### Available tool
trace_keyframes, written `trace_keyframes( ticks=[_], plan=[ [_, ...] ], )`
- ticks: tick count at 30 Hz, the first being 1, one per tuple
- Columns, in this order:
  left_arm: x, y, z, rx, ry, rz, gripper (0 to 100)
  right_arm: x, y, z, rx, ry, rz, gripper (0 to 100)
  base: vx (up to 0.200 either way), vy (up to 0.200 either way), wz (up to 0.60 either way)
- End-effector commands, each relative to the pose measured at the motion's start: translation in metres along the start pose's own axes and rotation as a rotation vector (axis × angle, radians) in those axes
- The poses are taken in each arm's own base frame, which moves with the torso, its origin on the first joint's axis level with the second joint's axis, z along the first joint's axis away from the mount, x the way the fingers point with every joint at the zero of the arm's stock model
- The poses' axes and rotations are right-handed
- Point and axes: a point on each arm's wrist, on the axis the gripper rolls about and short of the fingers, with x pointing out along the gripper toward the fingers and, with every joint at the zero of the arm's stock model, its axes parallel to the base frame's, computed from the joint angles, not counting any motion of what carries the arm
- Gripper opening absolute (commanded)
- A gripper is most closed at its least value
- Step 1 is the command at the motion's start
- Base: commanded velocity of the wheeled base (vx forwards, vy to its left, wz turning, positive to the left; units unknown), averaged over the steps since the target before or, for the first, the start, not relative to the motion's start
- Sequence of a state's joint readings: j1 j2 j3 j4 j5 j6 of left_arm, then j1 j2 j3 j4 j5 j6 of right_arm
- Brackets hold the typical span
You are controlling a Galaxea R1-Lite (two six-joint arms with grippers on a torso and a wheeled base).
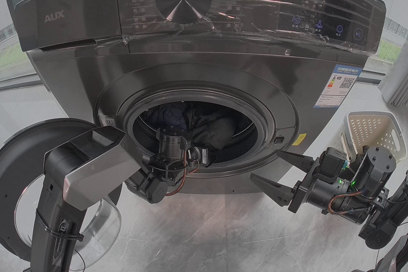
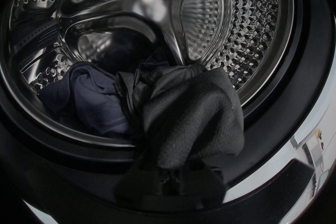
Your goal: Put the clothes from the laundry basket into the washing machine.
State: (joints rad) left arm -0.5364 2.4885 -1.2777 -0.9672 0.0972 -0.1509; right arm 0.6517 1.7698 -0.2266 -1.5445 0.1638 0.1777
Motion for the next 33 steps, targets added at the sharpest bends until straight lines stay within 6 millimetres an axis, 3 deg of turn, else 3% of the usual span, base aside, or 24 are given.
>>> trace_keyframes(
  ticks=[1, 8, 14, 33],
  plan=[
    [0.003, -0.001, 0.0, -0.004, -0.008, -0.004, 0, 0.0, 0.0, 0.0, 0.0, -0.002, 0.001, 100, 0.0, 0.0, 0.0],
    [0.02, -0.002, 0.06, -0.081, -0.245, 0.022, 0, 0.0, 0.0, 0.001, 0.0, -0.003, 0.001, 100, 0.0, 0.0, 0.0],
    [0.028, 0.009, 0.082, -0.107, -0.348, 0.055, 0, 0.0, 0.0, 0.0, 0.002, -0.002, 0.001, 100, 0.0, 0.0, 0.0],
    [0.035, 0.014, 0.086, -0.106, -0.355, 0.068, 0, -0.001, 0.009, 0.005, 0.0, -0.021, 0.032, 100, 0.0, 0.0, 0.0]
  ],
)
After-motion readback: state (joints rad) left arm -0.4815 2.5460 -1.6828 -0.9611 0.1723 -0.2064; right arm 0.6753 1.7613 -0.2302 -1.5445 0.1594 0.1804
